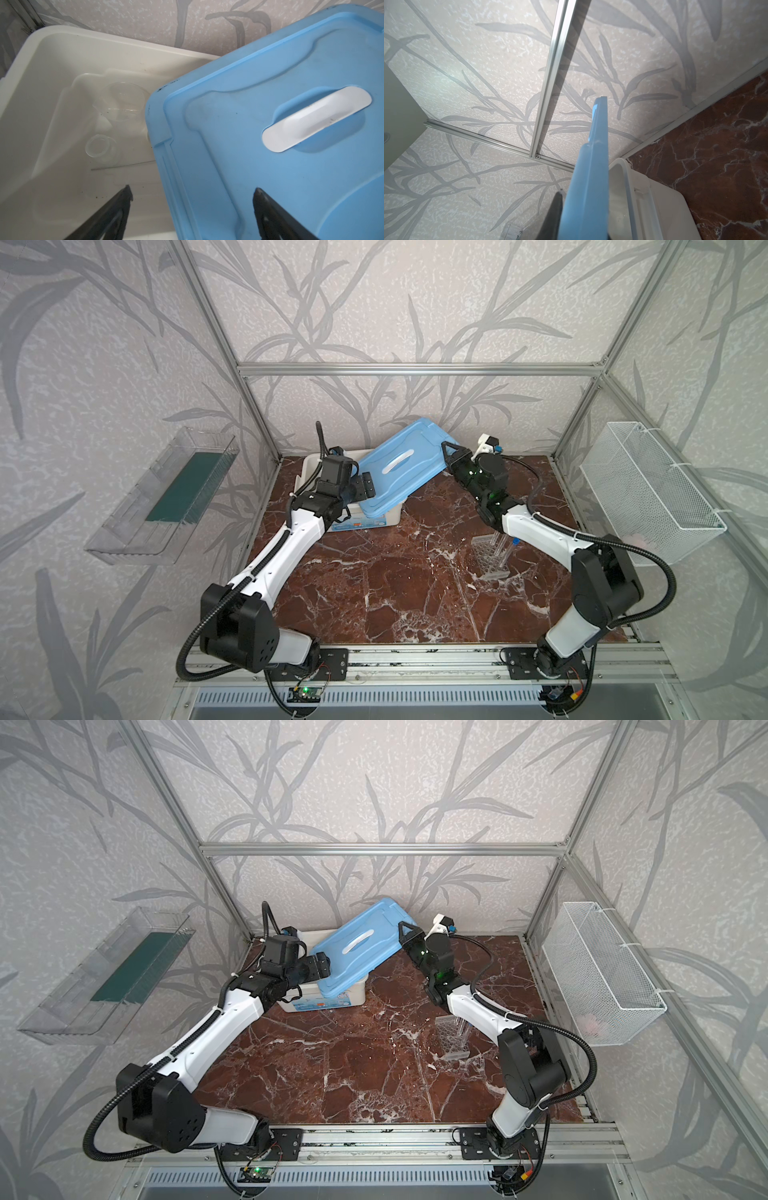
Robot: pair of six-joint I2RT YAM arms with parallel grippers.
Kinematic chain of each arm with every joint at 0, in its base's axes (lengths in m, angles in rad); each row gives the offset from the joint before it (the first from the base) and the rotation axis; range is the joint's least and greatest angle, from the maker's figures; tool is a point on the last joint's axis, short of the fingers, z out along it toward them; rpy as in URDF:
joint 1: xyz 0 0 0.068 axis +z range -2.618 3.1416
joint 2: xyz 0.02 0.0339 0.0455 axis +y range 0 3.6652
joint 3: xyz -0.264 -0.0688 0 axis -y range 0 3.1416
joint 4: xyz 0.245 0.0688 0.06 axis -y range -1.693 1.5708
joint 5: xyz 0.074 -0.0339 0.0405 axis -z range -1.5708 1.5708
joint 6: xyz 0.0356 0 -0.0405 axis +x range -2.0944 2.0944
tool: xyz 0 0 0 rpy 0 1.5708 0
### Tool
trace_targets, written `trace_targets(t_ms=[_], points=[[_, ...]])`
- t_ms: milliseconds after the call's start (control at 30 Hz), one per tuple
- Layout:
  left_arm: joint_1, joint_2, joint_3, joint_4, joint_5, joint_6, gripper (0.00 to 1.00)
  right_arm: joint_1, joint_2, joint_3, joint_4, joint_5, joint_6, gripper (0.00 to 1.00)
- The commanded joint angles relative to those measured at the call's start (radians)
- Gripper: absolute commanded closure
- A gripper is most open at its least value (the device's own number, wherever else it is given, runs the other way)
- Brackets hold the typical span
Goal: Organize the chemistry lab equipment
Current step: 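Carry the blue lid with both grippers over the white bin, then lower the blue lid onto the white bin with both grippers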
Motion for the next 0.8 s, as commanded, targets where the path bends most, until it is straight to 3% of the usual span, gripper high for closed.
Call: trace_targets(t_ms=[0, 267, 533, 767], points=[[0.04, 0.019, -0.042, 0.074, 0.073, -0.05, 0.01, 0.003, 0.052, 0.017, 0.054, 0.037, 0.009, 0.92], [0.055, 0.086, -0.034, 0.11, 0.112, -0.075, 0.01, 0.01, 0.087, 0.001, 0.042, 0.028, 0.02, 0.92], [0.058, 0.137, -0.013, 0.143, 0.123, -0.078, 0.02, 0.01, 0.132, -0.023, 0.04, -0.104, 0.041, 0.85], [0.063, 0.161, 0.005, 0.132, 0.086, -0.061, 0.04, 0.007, 0.151, -0.051, 0.025, -0.147, 0.041, 0.77]])
